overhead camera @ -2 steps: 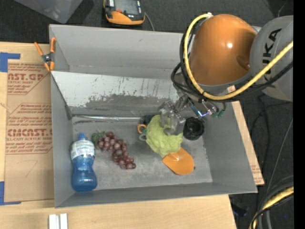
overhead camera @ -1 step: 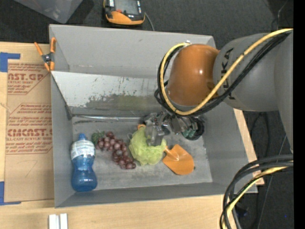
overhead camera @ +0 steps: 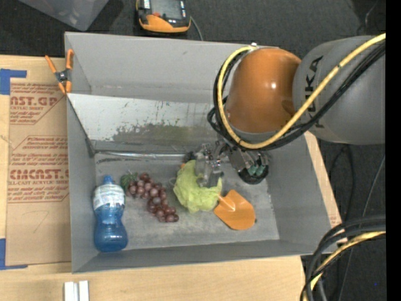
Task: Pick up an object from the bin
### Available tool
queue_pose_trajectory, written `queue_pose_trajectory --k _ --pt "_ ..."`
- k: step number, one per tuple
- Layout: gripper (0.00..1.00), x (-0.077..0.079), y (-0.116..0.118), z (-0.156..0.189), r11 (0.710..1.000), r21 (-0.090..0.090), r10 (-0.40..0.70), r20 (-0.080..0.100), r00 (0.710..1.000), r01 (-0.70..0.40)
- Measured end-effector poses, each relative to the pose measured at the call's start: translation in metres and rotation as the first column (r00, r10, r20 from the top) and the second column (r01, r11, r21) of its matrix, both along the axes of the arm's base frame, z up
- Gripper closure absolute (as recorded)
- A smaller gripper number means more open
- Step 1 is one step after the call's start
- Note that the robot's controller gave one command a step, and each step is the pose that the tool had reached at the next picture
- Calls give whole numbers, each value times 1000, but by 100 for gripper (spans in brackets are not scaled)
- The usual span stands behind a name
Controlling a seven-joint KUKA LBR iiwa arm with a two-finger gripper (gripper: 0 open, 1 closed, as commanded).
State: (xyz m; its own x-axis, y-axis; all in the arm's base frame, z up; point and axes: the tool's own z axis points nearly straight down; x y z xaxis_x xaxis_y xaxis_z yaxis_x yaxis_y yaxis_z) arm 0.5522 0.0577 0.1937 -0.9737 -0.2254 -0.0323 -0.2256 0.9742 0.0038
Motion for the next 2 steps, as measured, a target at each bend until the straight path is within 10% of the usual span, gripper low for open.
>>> queue_pose_trajectory --k 1,2 --pt "100 -4 -19 -49 929 -3 369 -13 929 -369" --pt "100 12 5 -58 999 3 45 -3 999 -45"
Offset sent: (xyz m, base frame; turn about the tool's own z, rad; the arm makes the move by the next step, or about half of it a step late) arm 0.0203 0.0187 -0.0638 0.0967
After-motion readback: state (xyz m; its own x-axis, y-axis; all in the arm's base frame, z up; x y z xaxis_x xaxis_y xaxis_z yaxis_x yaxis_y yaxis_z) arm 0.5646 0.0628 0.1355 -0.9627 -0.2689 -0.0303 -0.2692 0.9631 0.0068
